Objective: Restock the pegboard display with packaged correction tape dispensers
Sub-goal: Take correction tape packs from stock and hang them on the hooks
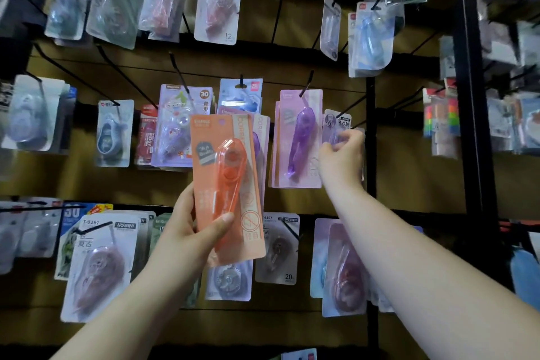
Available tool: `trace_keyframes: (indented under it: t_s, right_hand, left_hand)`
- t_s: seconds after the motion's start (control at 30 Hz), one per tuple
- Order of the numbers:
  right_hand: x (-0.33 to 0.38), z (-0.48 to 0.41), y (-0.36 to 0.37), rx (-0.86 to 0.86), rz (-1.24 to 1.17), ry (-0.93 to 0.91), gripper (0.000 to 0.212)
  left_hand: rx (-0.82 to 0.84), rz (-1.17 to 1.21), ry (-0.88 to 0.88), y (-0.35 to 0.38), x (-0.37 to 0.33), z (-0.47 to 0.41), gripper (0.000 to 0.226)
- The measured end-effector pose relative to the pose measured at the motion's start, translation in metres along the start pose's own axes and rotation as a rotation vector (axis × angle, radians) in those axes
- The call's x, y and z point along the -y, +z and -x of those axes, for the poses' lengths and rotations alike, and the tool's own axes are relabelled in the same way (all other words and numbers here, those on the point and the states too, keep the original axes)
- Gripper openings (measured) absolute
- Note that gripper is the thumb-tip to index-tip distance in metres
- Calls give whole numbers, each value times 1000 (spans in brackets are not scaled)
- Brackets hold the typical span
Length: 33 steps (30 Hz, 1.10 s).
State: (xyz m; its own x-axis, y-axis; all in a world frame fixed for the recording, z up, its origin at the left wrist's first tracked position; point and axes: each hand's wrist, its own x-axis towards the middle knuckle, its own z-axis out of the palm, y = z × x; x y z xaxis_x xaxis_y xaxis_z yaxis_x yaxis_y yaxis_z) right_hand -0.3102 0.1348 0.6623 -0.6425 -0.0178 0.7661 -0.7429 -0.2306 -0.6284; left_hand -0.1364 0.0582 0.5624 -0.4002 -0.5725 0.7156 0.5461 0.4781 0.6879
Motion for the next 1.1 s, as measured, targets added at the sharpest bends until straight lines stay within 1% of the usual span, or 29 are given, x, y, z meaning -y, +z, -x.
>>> trace_keyframes:
  t_s: [0.03, 0.07, 0.1, 0.17, 0.2, 0.27, 0.33, 0.43, 0.57, 0.63, 0.7, 0.83, 0.9, 0.97, 1.1]
  right_hand:
    - [2, 10, -5, 4, -51, -42, 20]
    - [2, 20, -9, 60, -106, -63, 9]
    - [5, 32, -12, 136, -124, -92, 4]
    - [5, 54, -14, 343, -125, -154, 21]
    - [4, 63, -13, 433, -123, -158, 24]
    - [5, 78, -14, 564, -150, -96, 24]
    - [5, 86, -15, 608, -180, -26, 19]
    - [2, 85, -17, 597, -148, -5, 17]
    - [-1, 84, -19, 604, -147, 53, 21]
    - [-2, 84, -18, 561, -192, 93, 22]
    - [-4, 81, -18, 498, -244, 141, 20]
    - [-8, 74, -17, 430, -280, 224, 16]
    - [-8, 68, -19, 368, -292, 204, 18]
    - [-4, 58, -24, 288, -287, 137, 17]
    - [12, 28, -35, 198, -158, -37, 6]
  left_hand:
    - [-5, 10, 2, 1, 0, 0, 45]
    - [-9, 20, 3, 3, 0, 0, 45]
    - [-7, 30, 5, 4, 0, 0, 44]
    - [1, 45, 5, 7, 2, 0, 43]
    - [3, 49, 6, 9, 3, 0, 44]
    - [14, 38, 16, 12, 6, 0, 53]
    - [24, 29, 27, 15, 8, 0, 60]
    - [30, 28, 35, 19, 9, 1, 49]
    - [33, 49, 48, 18, 11, -1, 50]
    - [31, 72, 32, 19, 10, 0, 50]
    - [14, 89, 11, 20, 10, 2, 43]
    - [-26, 116, -6, 21, 10, 1, 54]
    - [-62, 117, 0, 20, 10, -1, 56]
    - [-87, 110, 9, 17, 10, -3, 54]
    - [-87, 88, 22, 12, 8, -3, 44]
